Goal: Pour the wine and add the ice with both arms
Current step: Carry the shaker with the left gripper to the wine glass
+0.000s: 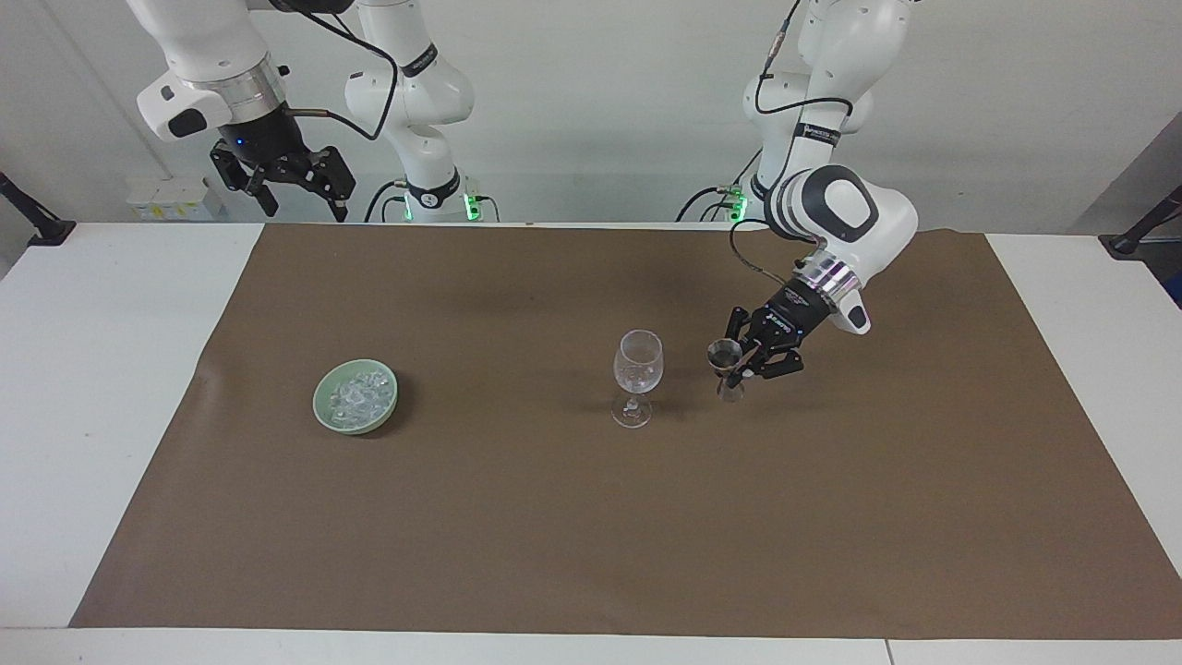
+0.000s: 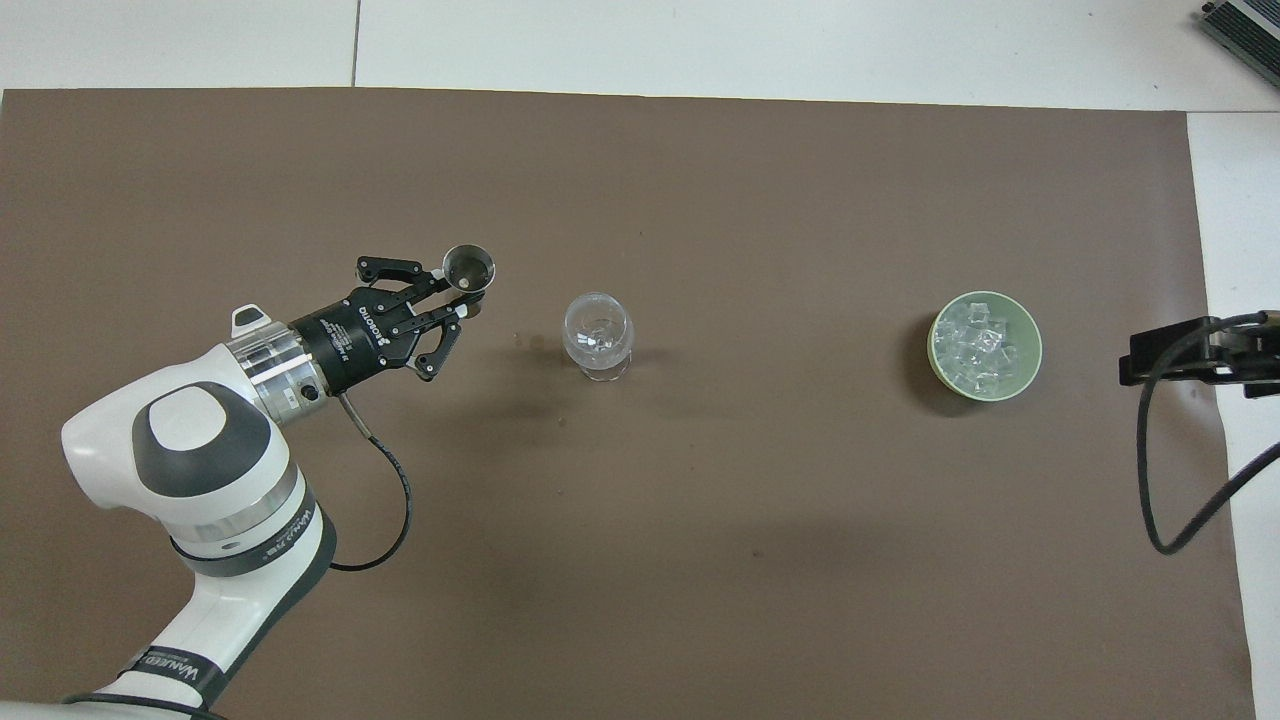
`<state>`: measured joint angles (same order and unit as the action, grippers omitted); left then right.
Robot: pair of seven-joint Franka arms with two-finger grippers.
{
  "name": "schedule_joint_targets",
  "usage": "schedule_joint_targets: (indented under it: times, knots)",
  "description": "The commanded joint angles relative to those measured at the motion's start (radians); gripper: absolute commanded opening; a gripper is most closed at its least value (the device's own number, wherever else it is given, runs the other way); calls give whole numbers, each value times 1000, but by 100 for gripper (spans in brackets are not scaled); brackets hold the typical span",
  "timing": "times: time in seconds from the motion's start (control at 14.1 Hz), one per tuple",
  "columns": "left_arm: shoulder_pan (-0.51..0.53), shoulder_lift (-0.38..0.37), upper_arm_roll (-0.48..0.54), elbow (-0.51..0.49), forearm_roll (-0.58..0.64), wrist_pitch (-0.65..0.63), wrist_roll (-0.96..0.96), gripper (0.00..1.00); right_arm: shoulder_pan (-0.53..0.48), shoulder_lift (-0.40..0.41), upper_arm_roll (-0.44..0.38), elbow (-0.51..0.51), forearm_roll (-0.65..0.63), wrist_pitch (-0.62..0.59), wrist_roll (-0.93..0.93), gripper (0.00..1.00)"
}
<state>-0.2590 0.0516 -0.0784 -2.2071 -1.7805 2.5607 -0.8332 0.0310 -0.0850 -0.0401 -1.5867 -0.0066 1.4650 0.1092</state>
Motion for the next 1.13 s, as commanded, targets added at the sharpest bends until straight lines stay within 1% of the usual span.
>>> schedule_joint_targets:
  times: [0.0,0.14,0.42,0.64,1.06]
  knots:
    - [-43,-33,12,-17,-37,53,0,0,-5,-22,-1,-22,16,-2,-19,100]
    - [-57,-36,12,-13,-39,76,0,0,-5,-22,0,-22,16,-2,-19,100]
    - [-120,-38,12,4,-39,147,3,0,-5,-22,-1,-22,16,-2,-19,100]
    - [-146,-36,12,12,-37,179,39,0,-5,-22,-1,-22,16,-2,-19,100]
    - [-164,-30,12,26,-30,219,141,0,-5,-22,0,-22,16,-2,-19,100]
